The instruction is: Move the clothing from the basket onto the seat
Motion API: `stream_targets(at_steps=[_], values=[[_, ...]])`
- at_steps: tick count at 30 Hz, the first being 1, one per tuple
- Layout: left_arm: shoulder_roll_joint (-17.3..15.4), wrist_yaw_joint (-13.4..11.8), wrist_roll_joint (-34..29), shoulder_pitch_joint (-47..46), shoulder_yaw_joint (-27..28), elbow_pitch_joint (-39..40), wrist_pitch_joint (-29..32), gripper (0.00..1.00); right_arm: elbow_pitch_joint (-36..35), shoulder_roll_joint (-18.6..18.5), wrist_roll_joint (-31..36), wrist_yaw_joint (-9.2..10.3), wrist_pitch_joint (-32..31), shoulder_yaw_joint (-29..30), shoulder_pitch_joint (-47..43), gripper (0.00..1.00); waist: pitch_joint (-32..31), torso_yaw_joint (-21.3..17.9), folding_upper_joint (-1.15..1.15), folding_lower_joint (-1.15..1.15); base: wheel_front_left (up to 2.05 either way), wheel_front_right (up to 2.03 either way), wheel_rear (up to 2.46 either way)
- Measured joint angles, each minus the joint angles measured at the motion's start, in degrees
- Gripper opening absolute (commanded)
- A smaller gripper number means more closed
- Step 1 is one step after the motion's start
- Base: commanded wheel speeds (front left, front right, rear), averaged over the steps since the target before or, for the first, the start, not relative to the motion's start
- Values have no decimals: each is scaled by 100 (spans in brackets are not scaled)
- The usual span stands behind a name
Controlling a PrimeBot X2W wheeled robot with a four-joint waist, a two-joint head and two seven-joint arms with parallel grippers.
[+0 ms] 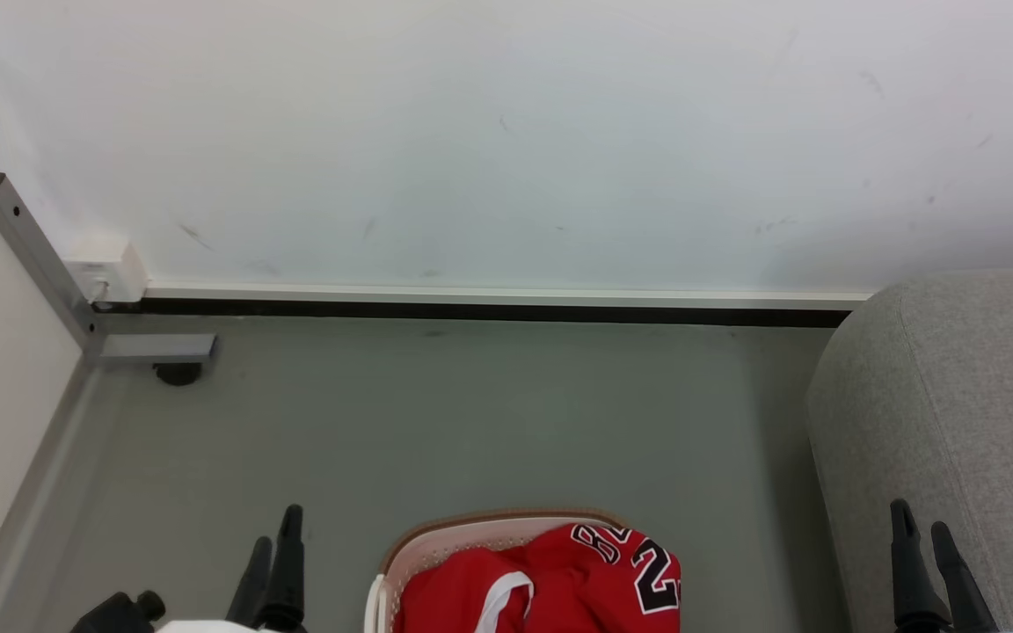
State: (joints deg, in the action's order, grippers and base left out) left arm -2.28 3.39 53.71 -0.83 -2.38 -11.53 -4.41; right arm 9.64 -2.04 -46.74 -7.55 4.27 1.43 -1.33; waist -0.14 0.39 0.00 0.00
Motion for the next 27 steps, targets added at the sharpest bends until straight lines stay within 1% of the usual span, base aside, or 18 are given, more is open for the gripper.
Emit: stream_targets(at_steps=[4,27], values=[[0,-42,-297,17,-29,25,-73,100,-37,-2,289,0,84,-26,-17,100,-8,1,0,0,0,0,0],[-13,-55,-1986,126,-131,76,-427,100,-178,-21,1905,0,446,-86,-148,100,-20,14,0,0,0,0,0]])
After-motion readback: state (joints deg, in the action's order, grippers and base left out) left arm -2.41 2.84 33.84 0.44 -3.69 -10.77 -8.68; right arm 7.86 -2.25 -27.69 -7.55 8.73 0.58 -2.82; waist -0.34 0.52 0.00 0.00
